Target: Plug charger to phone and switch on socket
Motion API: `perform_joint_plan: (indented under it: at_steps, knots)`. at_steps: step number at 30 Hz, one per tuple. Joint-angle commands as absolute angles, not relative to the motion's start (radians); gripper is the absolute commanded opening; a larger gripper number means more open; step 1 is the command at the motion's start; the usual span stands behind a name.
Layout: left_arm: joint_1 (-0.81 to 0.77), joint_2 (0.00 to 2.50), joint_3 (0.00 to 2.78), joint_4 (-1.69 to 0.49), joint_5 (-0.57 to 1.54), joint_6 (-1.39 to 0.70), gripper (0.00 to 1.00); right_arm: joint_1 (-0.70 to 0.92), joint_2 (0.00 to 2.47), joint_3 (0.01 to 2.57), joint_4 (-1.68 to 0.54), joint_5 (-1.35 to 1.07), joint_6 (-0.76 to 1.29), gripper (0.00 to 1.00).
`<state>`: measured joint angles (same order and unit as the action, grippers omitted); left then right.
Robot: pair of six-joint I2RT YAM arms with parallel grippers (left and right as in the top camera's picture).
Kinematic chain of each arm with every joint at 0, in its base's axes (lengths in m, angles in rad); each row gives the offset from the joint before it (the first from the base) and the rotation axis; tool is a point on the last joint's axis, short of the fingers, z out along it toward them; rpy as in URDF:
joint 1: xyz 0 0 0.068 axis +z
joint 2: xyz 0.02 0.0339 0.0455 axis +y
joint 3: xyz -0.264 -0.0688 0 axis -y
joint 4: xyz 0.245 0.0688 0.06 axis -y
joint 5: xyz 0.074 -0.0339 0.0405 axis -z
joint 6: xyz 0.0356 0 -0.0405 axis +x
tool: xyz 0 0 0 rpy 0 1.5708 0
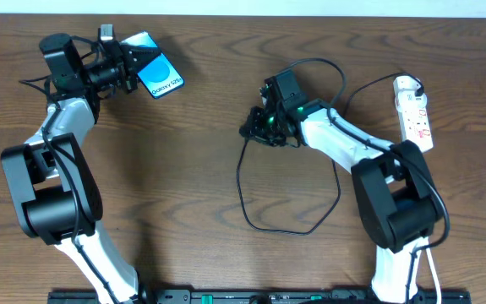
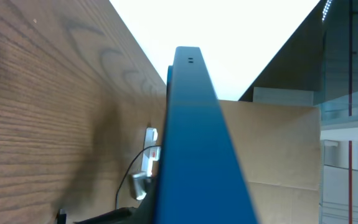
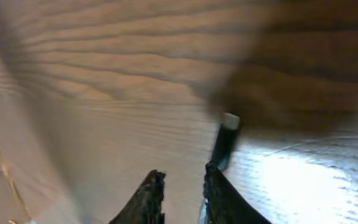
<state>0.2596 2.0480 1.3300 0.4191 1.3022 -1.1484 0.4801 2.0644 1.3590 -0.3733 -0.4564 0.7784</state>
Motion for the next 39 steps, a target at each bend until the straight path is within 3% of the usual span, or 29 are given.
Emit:
perform_joint_plan:
  at_steps: [1, 15, 39]
  knots:
    - [0.265, 2.035, 1.337, 0.429, 1.312, -1.15, 0.07, 0.473, 2.09, 1.374, -0.38, -0.457, 0.816, 0.19]
    - [0.264, 2.035, 1.337, 0.428, 1.313, -1.15, 0.07, 0.475, 2.101, 1.374, -0.387, -0.382, 0.823, 0.27]
    - [0.264, 2.035, 1.337, 0.428, 1.32, -1.149, 0.08, 0.524, 2.144, 1.374, -0.371, -0.38, 0.898, 0.26]
